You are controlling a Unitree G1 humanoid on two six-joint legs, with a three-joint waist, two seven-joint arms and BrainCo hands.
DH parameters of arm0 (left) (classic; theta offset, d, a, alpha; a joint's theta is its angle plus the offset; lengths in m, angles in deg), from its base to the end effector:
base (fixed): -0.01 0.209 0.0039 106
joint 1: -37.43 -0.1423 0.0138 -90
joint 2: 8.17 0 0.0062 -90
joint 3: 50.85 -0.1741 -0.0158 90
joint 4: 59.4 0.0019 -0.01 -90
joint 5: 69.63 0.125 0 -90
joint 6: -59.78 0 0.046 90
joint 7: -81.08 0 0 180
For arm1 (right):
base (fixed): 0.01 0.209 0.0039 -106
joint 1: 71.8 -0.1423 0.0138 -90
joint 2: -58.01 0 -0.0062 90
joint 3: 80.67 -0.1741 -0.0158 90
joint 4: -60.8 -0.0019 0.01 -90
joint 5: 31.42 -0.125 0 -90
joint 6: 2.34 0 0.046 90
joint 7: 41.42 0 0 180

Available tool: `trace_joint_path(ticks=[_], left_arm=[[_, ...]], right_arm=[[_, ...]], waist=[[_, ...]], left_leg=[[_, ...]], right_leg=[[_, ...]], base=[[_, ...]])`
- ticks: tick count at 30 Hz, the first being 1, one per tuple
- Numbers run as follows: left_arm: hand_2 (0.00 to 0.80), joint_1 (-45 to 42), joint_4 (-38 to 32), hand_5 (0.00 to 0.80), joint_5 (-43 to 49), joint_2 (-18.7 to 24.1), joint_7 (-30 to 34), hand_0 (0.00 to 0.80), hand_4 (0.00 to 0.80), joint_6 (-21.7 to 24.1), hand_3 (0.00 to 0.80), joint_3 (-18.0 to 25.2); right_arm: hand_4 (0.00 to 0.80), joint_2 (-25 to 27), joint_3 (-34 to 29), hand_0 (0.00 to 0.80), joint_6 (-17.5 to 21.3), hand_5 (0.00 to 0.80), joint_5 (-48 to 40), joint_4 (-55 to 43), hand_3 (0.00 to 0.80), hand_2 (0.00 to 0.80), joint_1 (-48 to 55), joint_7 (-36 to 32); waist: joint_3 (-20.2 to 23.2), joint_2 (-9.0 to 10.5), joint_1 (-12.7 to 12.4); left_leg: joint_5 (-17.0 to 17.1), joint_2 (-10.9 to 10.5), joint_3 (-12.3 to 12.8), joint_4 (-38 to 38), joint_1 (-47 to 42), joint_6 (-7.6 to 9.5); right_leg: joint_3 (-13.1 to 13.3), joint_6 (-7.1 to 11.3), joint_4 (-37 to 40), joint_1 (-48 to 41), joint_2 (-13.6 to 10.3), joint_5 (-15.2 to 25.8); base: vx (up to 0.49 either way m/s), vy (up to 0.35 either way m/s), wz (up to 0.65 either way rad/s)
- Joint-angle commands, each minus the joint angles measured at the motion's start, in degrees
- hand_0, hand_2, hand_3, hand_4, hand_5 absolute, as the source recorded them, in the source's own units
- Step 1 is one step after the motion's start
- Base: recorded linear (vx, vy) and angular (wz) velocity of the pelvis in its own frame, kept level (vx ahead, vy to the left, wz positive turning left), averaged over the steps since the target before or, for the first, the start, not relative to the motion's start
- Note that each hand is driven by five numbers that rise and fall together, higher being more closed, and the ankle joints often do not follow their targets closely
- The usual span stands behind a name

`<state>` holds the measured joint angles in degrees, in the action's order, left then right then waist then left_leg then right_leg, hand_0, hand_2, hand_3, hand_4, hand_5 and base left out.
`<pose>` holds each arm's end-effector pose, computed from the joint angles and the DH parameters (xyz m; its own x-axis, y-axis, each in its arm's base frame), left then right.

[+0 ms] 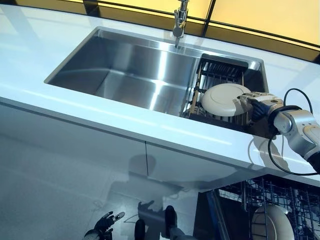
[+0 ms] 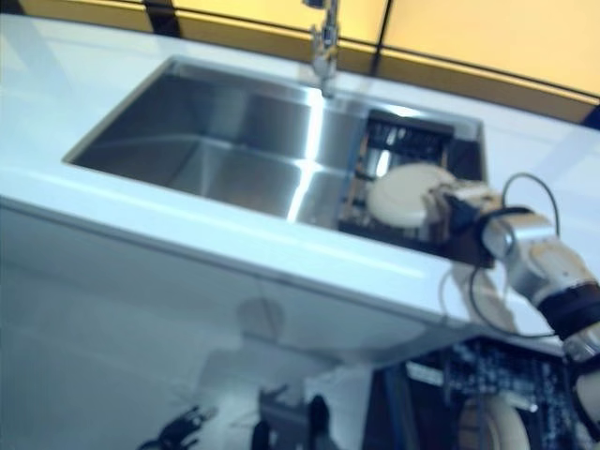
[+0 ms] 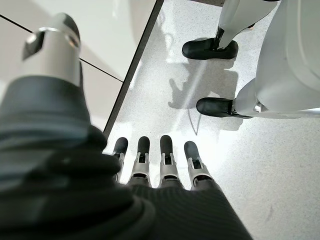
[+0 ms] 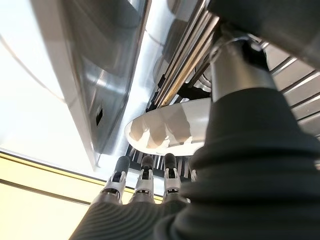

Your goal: Take plates into dishwasher

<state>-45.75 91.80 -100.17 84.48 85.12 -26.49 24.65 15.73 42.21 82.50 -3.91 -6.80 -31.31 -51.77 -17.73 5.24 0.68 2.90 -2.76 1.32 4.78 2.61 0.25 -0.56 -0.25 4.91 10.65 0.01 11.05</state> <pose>0.1334 0.2290 -0.0670 0.6305 0.0873 -0.7713 -0.1459 0.9893 -0.0072 0.2827 -0.2763 0.2371 0.9999 -0.0124 -0.0026 -0.0045 -0.1534 -0.9882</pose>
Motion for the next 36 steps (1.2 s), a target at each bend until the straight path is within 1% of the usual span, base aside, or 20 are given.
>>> trace_joint_path(ticks=[1, 5, 10, 18, 26, 31, 36], left_arm=[[0.0, 0.4, 1.5, 0.0, 0.1, 0.0, 0.0, 0.0, 0.0, 1.5, 0.0, 0.6], [0.0, 0.5, 0.8, 0.0, -0.8, -0.3, -0.6, 0.0, 0.0, 1.5, 0.0, 0.3], [0.0, 0.9, 0.0, 0.0, -1.9, -0.5, -0.9, 0.0, 0.0, 1.2, 0.0, -0.4], [0.0, 1.6, -0.8, 0.0, -2.6, -0.7, -1.2, 0.0, 0.0, 0.9, 0.0, -1.0], [0.0, 2.0, -2.2, 0.0, -3.3, -0.6, -1.3, 0.0, 0.0, 0.3, 0.0, -1.5], [0.0, 2.2, -3.1, 0.0, -4.2, -0.5, -1.6, 0.0, 0.0, 0.2, 0.0, -2.2], [0.0, 2.3, -3.3, 0.0, -5.0, -0.2, -1.3, 0.0, 0.0, 0.5, 0.0, -2.5]], right_arm=[[0.0, 1.5, -0.4, 0.0, 0.5, 0.0, 3.6, -3.0, 0.0, 0.0, 2.2, 2.9], [0.0, 1.0, -0.9, 0.0, 0.3, 0.0, 8.8, -4.5, 0.0, 0.0, 2.5, 6.8], [0.0, 0.1, 0.1, 0.0, -0.7, 0.0, 11.9, -5.1, 0.0, 0.0, 1.6, 9.4], [0.0, -1.1, 2.8, 0.0, -2.1, 0.0, 13.3, -4.0, 0.0, 0.0, -1.7, 10.8], [0.0, -2.2, 5.9, 0.0, -3.6, 0.0, 16.9, -1.6, 0.0, 0.0, -4.9, 11.4], [0.0, -2.9, 9.2, 0.0, -4.6, 0.0, 20.2, 1.2, 0.0, 0.0, -8.5, 11.1], [0.0, -2.9, 11.3, 0.0, -6.7, 0.0, 22.0, 3.5, 0.0, 0.0, -11.4, 12.6]], waist=[[0.2, 0.05, 0.6], [-0.3, -0.49, 0.5], [-0.7, -0.95, 0.1], [-1.1, -1.56, -0.5], [-1.3, -2.07, -1.3], [-1.9, -2.66, -2.0], [-2.5, -3.27, -2.4]], left_leg=[[0.3, 2.7, 0.3, 0.2, 2.7, -1.28], [0.4, 2.6, 0.3, 0.2, 3.2, -1.22], [0.5, 2.4, -0.1, 0.2, 3.7, -1.12], [0.8, 2.1, -0.6, 0.2, 4.5, -1.03], [1.2, 1.9, -1.3, 0.2, 5.3, -0.99], [1.6, 1.8, -1.6, 0.2, 6.2, -1.04], [1.9, 1.7, -1.9, 0.2, 6.9, -1.11]], right_leg=[[-1.8, 6.08, -1.0, -3.9, -2.8, -4.2], [-1.8, 6.11, -0.9, -3.5, -2.8, -4.2], [-2.2, 6.18, -0.8, -3.2, -3.0, -4.1], [-2.7, 6.07, -0.7, -2.6, -3.1, -4.0], [-3.1, 6.08, -0.8, -1.9, -3.3, -3.9], [-3.6, 6.08, -0.8, -1.2, -3.5, -3.7], [-3.7, 6.04, -0.8, -0.5, -3.5, -3.5]], base=[[0.0, 0.0, 0.0], [-0.034, 0.004, 0.0], [-0.026, 0.001, 0.0], [-0.02, 0.001, 0.01], [-0.003, -0.001, 0.0], [-0.025, -0.004, 0.05], [-0.019, -0.001, 0.03]])
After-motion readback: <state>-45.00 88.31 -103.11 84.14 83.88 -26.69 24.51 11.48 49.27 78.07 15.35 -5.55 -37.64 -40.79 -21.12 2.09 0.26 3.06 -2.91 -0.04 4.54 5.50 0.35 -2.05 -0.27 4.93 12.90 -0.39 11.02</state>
